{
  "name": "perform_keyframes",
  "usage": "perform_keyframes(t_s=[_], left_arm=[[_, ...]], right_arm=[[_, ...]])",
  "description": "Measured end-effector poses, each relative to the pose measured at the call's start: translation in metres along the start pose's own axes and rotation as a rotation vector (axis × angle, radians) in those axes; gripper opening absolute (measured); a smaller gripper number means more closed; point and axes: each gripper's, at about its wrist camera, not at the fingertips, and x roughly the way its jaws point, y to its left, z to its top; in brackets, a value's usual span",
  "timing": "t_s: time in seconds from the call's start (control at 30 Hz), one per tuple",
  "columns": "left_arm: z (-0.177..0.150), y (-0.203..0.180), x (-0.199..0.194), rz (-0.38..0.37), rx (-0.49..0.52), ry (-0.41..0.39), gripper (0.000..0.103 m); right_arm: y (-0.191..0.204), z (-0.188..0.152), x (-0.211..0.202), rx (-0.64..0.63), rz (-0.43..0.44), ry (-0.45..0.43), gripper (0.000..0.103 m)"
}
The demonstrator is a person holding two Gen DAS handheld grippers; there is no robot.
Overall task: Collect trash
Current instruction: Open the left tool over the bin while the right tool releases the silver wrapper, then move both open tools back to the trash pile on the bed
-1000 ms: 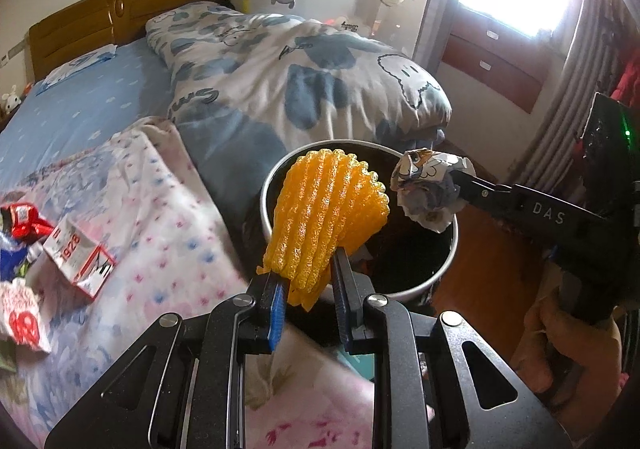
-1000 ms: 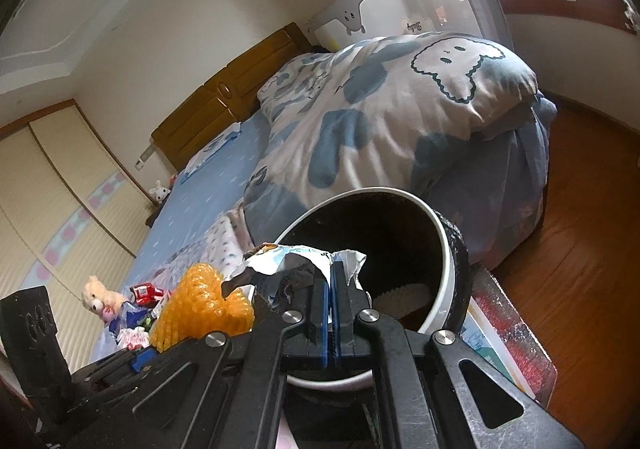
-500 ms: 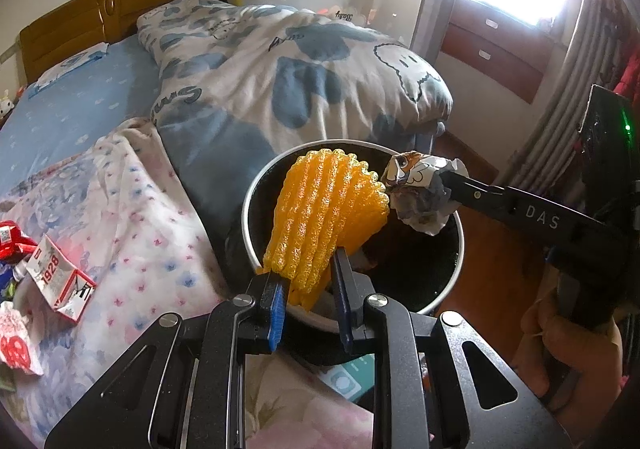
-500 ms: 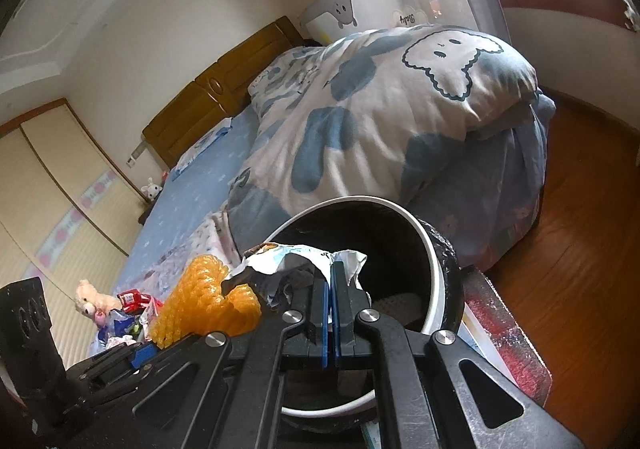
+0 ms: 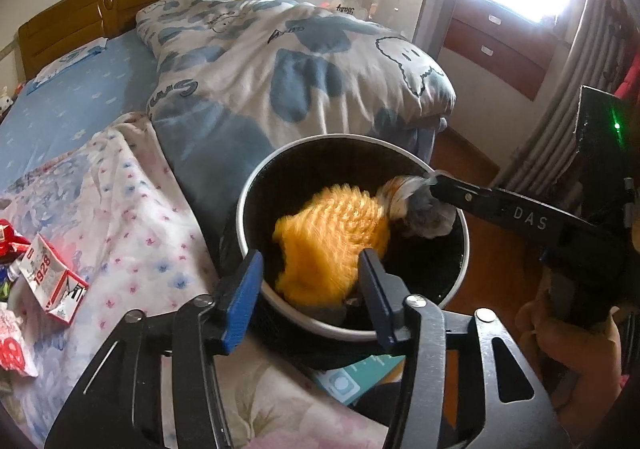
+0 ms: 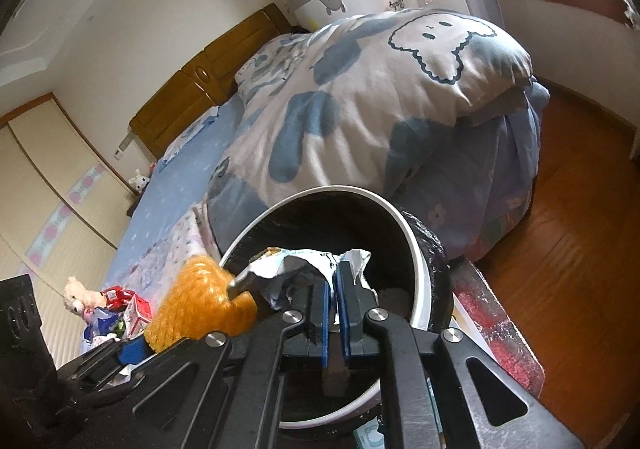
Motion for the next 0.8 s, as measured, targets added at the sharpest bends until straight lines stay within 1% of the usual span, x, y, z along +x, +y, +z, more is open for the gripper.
perform_keyframes(t_s=[0.03,0.07,0.1,0.13,0.2,0.27,0.3,0.4,0.43,0.47,0.53,0.67,0.8], left_arm=[[-0.001,0.001,-0.002,0.000,-0.004,-0.002,0.059],[-0.003,0.003,-0.004,-0.001,-0.009,-0.008,0.059],[-0.006,0.005,-0.007,0.001,-0.016,-0.012,0.059],[-0.008,0.007,-0.010,0.003,-0.023,-0.014,0.060],[-0.014,0.012,-0.015,0.004,-0.044,-0.016,0.061],[-0.022,0.018,-0.022,0.006,-0.064,-0.022,0.061],[-0.026,0.021,-0.026,0.009,-0.071,-0.027,0.061],[-0.041,0.031,-0.039,0.032,-0.087,-0.042,0.061],[-0.045,0.035,-0.043,0.039,-0.097,-0.045,0.061],[-0.049,0.039,-0.047,0.043,-0.106,-0.048,0.061],[-0.060,0.049,-0.055,0.057,-0.123,-0.051,0.062],[-0.079,0.069,-0.069,0.084,-0.168,-0.052,0.062],[-0.098,0.093,-0.081,0.112,-0.221,-0.048,0.062]], right_arm=[[0.000,0.000,0.000,0.001,-0.007,0.000,0.023],[0.000,0.000,-0.001,0.002,-0.007,-0.001,0.037],[0.000,-0.001,-0.002,0.001,-0.004,-0.003,0.042],[0.001,-0.002,-0.003,-0.001,-0.001,-0.006,0.045],[0.004,-0.004,-0.003,-0.006,-0.001,-0.003,0.047],[0.008,-0.008,-0.005,-0.015,0.003,0.000,0.052],[0.010,-0.010,-0.005,-0.017,0.006,0.001,0.053],[0.019,-0.019,-0.009,-0.022,0.022,0.001,0.055],[0.023,-0.022,-0.010,-0.026,0.029,0.001,0.060],[0.028,-0.025,-0.011,-0.032,0.038,0.001,0.066],[0.040,-0.034,-0.014,-0.053,0.057,-0.001,0.073],[0.062,-0.050,-0.016,-0.084,0.088,0.010,0.076],[0.085,-0.066,-0.013,-0.115,0.123,0.033,0.077]])
